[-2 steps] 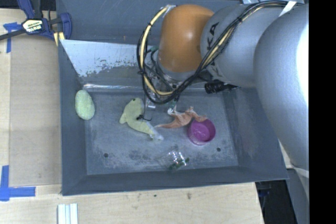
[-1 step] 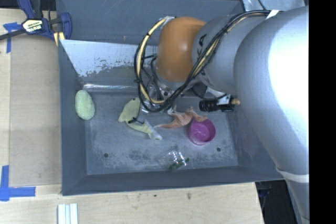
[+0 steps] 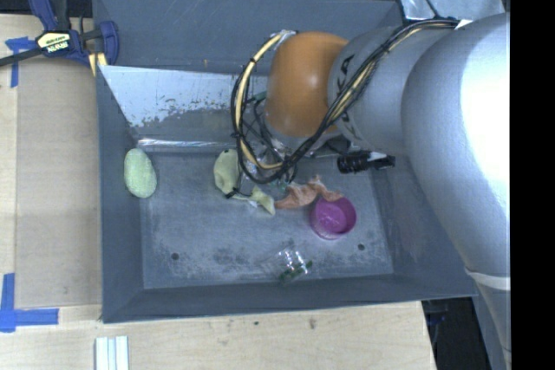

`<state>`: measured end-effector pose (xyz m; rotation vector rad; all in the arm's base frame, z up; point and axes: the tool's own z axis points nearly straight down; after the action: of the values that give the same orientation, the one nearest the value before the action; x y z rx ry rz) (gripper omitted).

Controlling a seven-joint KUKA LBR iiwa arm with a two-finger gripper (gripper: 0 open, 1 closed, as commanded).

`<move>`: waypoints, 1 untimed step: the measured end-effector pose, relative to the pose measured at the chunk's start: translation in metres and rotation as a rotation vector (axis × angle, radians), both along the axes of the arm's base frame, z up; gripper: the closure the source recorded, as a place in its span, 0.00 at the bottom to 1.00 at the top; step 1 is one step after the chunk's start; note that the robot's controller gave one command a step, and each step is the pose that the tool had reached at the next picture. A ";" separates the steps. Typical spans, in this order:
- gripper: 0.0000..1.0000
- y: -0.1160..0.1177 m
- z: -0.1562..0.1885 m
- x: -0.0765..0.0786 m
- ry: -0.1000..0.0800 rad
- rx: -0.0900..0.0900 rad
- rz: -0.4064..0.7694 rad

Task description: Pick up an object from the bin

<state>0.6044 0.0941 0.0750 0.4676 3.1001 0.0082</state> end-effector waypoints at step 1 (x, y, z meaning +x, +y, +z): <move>1.00 0.000 0.000 0.000 0.000 0.000 0.000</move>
Offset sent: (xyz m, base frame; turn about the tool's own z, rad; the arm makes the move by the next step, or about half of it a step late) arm -0.0001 0.0001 0.0342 0.0000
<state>0.6044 0.0940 0.0750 0.4680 3.1000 0.0083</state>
